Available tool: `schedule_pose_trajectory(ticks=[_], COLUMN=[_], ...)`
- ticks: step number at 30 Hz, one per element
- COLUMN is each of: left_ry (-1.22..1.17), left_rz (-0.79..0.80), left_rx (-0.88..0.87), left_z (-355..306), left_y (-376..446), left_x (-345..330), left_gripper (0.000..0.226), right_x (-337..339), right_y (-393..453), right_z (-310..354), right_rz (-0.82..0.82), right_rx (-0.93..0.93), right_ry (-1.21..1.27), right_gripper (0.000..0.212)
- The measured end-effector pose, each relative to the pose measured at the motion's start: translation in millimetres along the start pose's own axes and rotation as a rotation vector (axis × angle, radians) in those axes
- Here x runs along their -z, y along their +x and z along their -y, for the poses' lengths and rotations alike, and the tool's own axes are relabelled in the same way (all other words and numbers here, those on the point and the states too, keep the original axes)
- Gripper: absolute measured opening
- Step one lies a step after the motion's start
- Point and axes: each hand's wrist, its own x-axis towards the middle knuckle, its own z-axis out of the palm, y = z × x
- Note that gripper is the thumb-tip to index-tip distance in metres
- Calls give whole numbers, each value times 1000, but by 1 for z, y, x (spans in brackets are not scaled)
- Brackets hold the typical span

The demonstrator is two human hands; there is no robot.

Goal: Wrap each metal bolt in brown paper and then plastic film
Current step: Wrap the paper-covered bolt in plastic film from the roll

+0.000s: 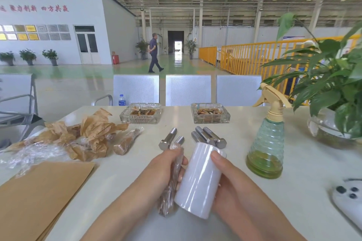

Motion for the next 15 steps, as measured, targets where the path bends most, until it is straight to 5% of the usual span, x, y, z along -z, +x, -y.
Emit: schedule_pose_trajectory(ticks=[1,4,7,12,15], left_ry=[-50,-85,-7,-45,-108], left_rz=[44,93,68,37,51], left_rx=[20,49,-102,-102,-81], left_z=[-2,-15,-12,-18,-18], left_y=[-2,-5,-5,-7,-9], left_x=[-1,2,8,3,-1], left_gripper=[39,22,41,16,18], right_x=[2,8,11,11,11], right_y=[0,9,14,14,14], right_z=[0,2,-1,-6,-11], right_rz=[12,-3,-33,48,45], right_rx=[3,41,85,77,4], right_ry=[45,139,147,130,80], right_gripper=[22,54,62,44,69])
